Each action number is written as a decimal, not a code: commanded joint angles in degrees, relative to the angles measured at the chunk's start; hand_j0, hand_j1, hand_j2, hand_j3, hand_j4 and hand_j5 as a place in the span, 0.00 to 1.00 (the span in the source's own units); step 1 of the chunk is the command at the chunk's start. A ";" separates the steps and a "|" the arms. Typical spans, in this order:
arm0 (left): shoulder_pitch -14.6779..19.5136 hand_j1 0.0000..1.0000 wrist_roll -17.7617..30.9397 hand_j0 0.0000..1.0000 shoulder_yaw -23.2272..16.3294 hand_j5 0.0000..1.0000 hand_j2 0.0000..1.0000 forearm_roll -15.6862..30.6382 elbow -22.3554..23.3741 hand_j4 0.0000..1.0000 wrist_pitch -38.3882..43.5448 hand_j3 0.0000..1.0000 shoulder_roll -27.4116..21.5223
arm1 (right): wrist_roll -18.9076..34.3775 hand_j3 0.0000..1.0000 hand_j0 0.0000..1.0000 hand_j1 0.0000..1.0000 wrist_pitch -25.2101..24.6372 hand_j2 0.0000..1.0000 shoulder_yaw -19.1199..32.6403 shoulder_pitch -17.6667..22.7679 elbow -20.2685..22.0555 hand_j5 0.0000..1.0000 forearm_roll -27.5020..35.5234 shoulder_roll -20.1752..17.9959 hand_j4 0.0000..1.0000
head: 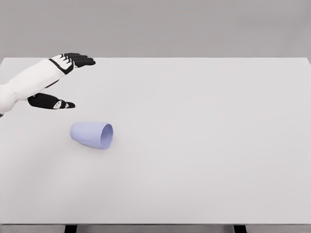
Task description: Flip the cup with left arm and place it on the table
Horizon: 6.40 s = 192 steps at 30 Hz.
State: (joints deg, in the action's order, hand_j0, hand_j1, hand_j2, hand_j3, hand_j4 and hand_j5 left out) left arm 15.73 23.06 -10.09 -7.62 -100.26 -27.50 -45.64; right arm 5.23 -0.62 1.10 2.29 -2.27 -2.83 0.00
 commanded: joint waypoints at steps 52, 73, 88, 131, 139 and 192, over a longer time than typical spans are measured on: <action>-5.19 1.00 -0.47 1.00 -12.50 1.00 1.00 14.21 -3.01 1.00 11.94 1.00 -7.62 | 0.04 1.00 1.00 1.00 0.00 1.00 0.04 0.00 -0.01 1.00 0.01 0.00 1.00; -3.96 1.00 -0.47 1.00 -16.63 1.00 1.00 13.51 -3.01 1.00 18.00 1.00 -5.07 | 0.04 1.00 1.00 1.00 0.00 1.00 0.04 0.00 -0.01 1.00 0.01 0.00 1.00; -3.96 1.00 -0.47 1.00 -17.07 1.00 1.00 10.70 -2.92 1.00 23.72 1.00 -3.22 | 0.04 1.00 1.00 1.00 0.00 1.00 0.04 0.00 -0.01 1.00 0.01 0.00 1.00; -4.31 0.78 -0.47 0.78 -18.56 0.78 0.78 3.75 -2.92 0.78 31.63 0.78 -1.47 | 0.04 1.00 1.00 1.00 0.00 1.00 0.04 0.00 -0.01 1.00 0.01 0.00 1.00; -3.60 0.79 -0.65 0.79 -17.33 0.79 0.79 4.63 -2.92 0.79 31.54 0.79 -1.47 | 0.04 1.00 1.00 1.00 0.00 1.00 0.04 0.00 -0.01 1.00 0.01 0.00 1.00; -11.07 1.00 -3.72 1.00 -3.27 1.00 1.00 21.68 -2.48 1.00 30.93 1.00 17.61 | 0.04 1.00 1.00 1.00 0.00 1.00 0.04 0.00 -0.01 1.00 0.01 0.00 1.00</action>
State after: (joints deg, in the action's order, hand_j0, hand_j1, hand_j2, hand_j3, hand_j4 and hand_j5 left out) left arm 4.05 19.34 -13.64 13.79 -102.79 3.41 -28.02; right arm 5.26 -0.62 1.15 2.28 -2.27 -2.80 0.00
